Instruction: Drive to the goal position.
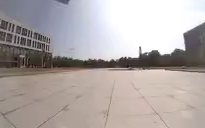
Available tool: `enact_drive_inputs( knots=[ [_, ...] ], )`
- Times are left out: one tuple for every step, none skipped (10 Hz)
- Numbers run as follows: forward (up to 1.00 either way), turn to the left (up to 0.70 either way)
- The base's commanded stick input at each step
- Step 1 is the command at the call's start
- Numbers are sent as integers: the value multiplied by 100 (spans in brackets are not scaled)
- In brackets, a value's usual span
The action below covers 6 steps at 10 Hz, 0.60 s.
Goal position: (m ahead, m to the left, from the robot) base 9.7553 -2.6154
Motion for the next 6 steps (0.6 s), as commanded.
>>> enact_drive_inputs(
  knots=[
    [50,0],
    [50,0],
    [50,0],
    [50,0],
    [50,0],
    [50,0]
  ],
)
